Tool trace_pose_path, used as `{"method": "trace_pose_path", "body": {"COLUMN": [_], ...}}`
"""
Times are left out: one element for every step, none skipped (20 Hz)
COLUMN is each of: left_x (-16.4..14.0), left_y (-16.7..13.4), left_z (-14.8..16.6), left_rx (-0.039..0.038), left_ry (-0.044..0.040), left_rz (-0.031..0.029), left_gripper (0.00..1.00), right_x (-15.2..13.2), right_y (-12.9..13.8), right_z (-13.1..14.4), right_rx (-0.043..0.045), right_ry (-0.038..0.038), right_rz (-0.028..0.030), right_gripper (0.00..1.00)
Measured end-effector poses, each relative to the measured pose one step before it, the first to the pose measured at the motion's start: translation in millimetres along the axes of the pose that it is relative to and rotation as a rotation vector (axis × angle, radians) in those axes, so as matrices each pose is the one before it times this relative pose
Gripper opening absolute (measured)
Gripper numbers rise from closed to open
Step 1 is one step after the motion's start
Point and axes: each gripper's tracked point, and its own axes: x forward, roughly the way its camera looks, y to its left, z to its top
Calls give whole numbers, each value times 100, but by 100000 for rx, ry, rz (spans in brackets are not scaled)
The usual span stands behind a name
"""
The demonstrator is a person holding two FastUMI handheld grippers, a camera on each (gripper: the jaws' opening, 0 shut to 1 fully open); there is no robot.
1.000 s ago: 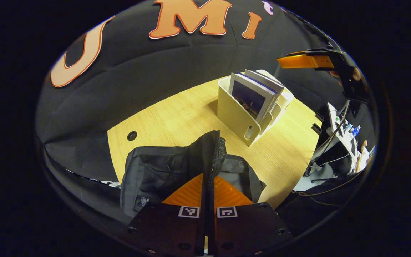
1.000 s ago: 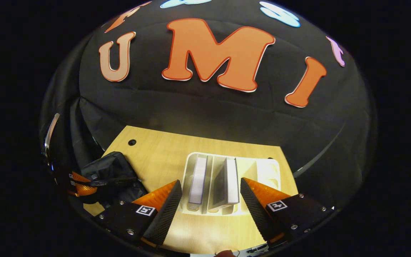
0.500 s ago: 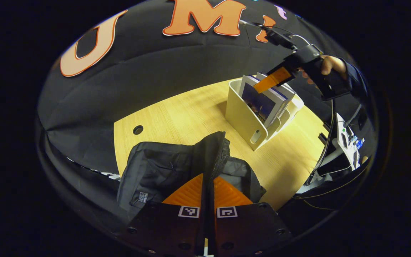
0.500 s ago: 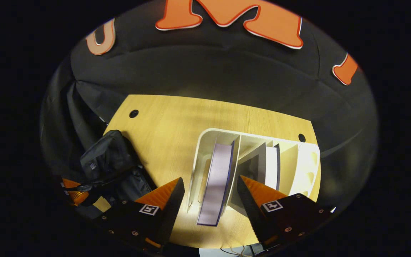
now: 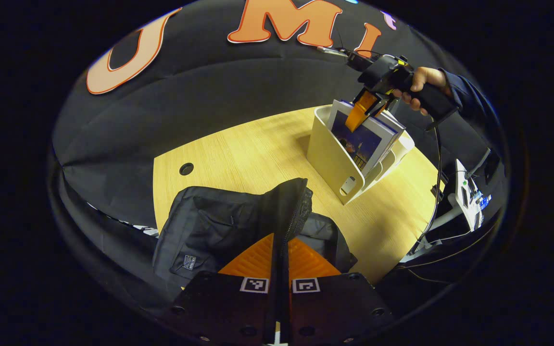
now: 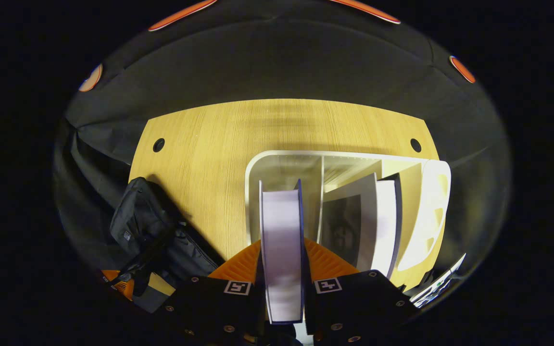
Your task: Open the schoolbag, grab two books from the bookshelf and put them into the schoolbag.
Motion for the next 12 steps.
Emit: {"method": "trace_pose_path", "body": {"left_x": [29,-50,97,-47,-43,13,0,50,-71,-104,-26,-74], "left_y": [-29,-4,-9,-23,-34,5,8,67,-4,73,156,122], "left_z": [-22,84,5,30,-34,-9,51,43,-7,168,172,205], "left_rx": [476,498,576,491,678,575,746,304,391,467,377,490], "left_ry": [-35,140,-118,178,-196,48,-280,-65,-117,-102,-176,-224], "left_rz": [-399,-356,-436,-431,-557,-295,-267,-290,-400,-243,-295,-660], "left_gripper": [4,4,4,4,4,4,4,4,4,4,4,4], "right_x": [-1073,-1288,-1370,-1580,-1520,-1608,-1579,-1551,-1484,-1358,-1295,-937], "right_y": [-209,-254,-281,-456,-572,-477,-348,-264,-151,-270,-347,-316], "right_z": [232,-21,202,185,158,86,-73,-216,-442,-366,-405,-361], "right_rx": [2276,2048,1457,808,803,609,1088,1538,1920,1700,1907,1467], "right_ry": [-1595,-1464,-1973,-2331,-2684,-2565,-2519,-2616,-2191,-1974,-2659,-2939], "right_rz": [1448,1459,1280,544,-53,138,282,685,898,878,452,946], "right_gripper": [33,32,32,32,31,31,32,31,31,31,31,31]}}
